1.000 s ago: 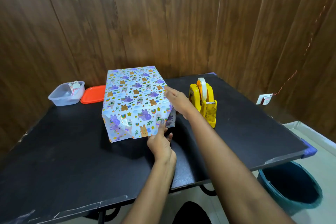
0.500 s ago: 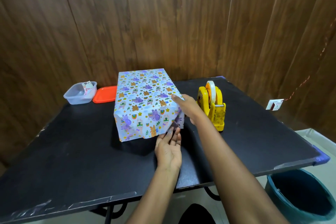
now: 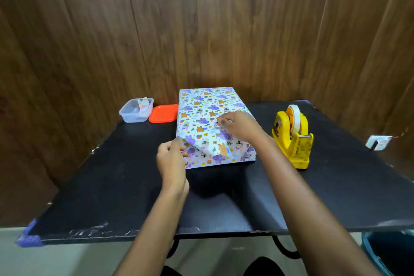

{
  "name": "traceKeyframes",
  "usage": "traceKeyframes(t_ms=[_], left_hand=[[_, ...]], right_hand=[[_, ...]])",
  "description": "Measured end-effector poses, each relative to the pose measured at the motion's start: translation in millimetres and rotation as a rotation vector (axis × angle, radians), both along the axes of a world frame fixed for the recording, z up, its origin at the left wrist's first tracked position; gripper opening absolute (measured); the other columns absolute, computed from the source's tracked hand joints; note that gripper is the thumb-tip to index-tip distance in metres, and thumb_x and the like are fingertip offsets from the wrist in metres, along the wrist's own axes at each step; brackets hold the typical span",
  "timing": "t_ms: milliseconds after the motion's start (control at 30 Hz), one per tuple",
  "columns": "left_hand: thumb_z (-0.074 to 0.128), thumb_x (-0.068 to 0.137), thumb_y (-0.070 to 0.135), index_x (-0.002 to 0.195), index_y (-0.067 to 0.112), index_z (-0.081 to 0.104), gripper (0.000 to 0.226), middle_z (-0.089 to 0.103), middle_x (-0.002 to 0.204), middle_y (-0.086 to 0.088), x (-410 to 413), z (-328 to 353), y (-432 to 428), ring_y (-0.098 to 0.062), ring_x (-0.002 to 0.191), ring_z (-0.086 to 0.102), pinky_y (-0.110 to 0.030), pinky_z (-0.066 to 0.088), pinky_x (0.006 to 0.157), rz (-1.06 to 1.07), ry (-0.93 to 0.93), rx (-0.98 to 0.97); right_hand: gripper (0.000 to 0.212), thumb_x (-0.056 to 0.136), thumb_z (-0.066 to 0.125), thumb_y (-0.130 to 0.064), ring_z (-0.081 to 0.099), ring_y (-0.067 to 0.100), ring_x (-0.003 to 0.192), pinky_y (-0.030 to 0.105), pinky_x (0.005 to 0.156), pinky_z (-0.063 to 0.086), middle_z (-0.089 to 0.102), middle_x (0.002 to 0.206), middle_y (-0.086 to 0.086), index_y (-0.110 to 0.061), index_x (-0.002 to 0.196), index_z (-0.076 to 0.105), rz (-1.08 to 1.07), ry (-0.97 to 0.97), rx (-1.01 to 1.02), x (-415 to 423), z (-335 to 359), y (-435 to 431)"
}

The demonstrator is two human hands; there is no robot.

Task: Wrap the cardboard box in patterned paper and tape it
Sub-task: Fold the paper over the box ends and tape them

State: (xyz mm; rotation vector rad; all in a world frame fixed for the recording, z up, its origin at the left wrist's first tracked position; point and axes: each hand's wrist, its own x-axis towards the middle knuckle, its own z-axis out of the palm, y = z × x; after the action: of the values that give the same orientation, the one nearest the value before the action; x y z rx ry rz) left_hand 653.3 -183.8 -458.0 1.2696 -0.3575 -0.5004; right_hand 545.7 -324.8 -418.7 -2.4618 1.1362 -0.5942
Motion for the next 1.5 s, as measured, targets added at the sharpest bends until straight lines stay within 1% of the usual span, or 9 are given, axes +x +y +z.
traceKeyframes(t_ms=[100, 233, 367, 600, 800, 1133, 1300, 1400, 1500], left_hand=[[0.050, 0.095, 0.027, 0.077, 0.008, 0.058, 0.028, 0.061, 0.071, -0.007, 13, 3, -19, -0.018, 0.061, 0.056, -0.022, 0.046, 0.052, -0.212, 0.141, 0.134], [0.058, 0.092, 0.016, 0.086, 0.002, 0.060, 0.016, 0.066, 0.085, -0.014, 23, 3, -41, -0.028, 0.078, 0.063, -0.037, 0.053, 0.073, -0.189, 0.219, 0.136], [0.060, 0.089, 0.011, 0.077, 0.004, 0.058, 0.014, 0.066, 0.089, -0.015, 35, 1, -48, -0.027, 0.080, 0.062, -0.043, 0.052, 0.083, -0.211, 0.223, 0.118], [0.056, 0.093, 0.013, 0.075, 0.005, 0.059, 0.020, 0.057, 0.067, -0.006, 30, -17, -52, -0.023, 0.074, 0.053, -0.021, 0.043, 0.045, -0.158, 0.146, -0.024], [0.056, 0.093, 0.014, 0.079, 0.009, 0.065, 0.018, 0.067, 0.082, -0.005, 25, -18, -52, -0.019, 0.076, 0.060, -0.027, 0.049, 0.061, -0.129, 0.139, -0.052], [0.056, 0.092, 0.010, 0.074, 0.001, 0.057, 0.020, 0.058, 0.081, -0.015, 30, -24, -57, -0.024, 0.075, 0.052, -0.028, 0.046, 0.057, -0.155, 0.161, -0.072], [0.055, 0.093, 0.009, 0.074, 0.005, 0.060, 0.020, 0.059, 0.075, -0.011, 30, -19, -53, -0.021, 0.062, 0.051, -0.015, 0.035, 0.037, -0.145, 0.191, -0.074], [0.057, 0.092, 0.011, 0.076, 0.010, 0.064, 0.018, 0.066, 0.085, -0.011, 29, -18, -53, -0.022, 0.074, 0.059, -0.027, 0.045, 0.055, -0.143, 0.202, -0.072], [0.059, 0.091, 0.012, 0.078, 0.012, 0.065, 0.014, 0.068, 0.090, -0.009, 28, -18, -52, -0.020, 0.078, 0.062, -0.029, 0.050, 0.064, -0.154, 0.211, -0.077]], right_hand=[[0.035, 0.101, 0.038, -0.032, 0.056, 0.020, 0.111, 0.031, 0.089, 0.043, 0.065, 0.121, 0.003, -0.020, 0.120, 0.064, 0.075, 0.093, 0.056, 1, 2, -6], [0.041, 0.102, 0.035, -0.035, 0.021, 0.008, 0.143, 0.029, 0.111, 0.024, 0.028, 0.153, -0.011, -0.027, 0.141, 0.043, 0.187, 0.189, 0.115, -10, -6, -19], [0.041, 0.102, 0.035, -0.037, 0.028, 0.010, 0.140, 0.020, 0.093, 0.037, 0.028, 0.152, -0.014, -0.027, 0.140, 0.045, 0.194, 0.166, 0.148, -10, 0, -24], [0.051, 0.103, 0.018, -0.040, -0.003, 0.011, 0.146, 0.042, 0.116, -0.001, 0.001, 0.159, -0.007, -0.024, 0.152, 0.012, 0.334, 0.418, -0.018, 59, -6, -11], [0.055, 0.103, 0.022, -0.038, -0.011, 0.019, 0.146, 0.054, 0.114, -0.005, -0.010, 0.159, -0.002, -0.026, 0.152, 0.000, 0.073, 0.530, 0.045, 53, -3, -57], [0.046, 0.103, 0.013, -0.041, -0.007, 0.010, 0.146, 0.051, 0.116, -0.005, -0.002, 0.158, -0.014, -0.041, 0.148, 0.006, 0.389, 0.492, -0.095, 68, -11, -28], [0.043, 0.103, 0.029, -0.031, 0.003, 0.001, 0.144, 0.039, 0.115, -0.002, 0.016, 0.155, -0.019, -0.038, 0.145, 0.026, 0.494, 0.309, -0.015, 16, -18, -16], [0.040, 0.102, 0.035, -0.028, 0.015, 0.008, 0.145, 0.035, 0.119, 0.008, 0.027, 0.153, -0.012, -0.029, 0.142, 0.039, 0.322, 0.126, 0.084, -10, -17, -23], [0.045, 0.102, 0.031, -0.037, 0.010, 0.010, 0.146, 0.033, 0.114, 0.007, 0.018, 0.156, -0.010, -0.029, 0.146, 0.032, 0.153, 0.262, -0.048, -25, -19, -28]])
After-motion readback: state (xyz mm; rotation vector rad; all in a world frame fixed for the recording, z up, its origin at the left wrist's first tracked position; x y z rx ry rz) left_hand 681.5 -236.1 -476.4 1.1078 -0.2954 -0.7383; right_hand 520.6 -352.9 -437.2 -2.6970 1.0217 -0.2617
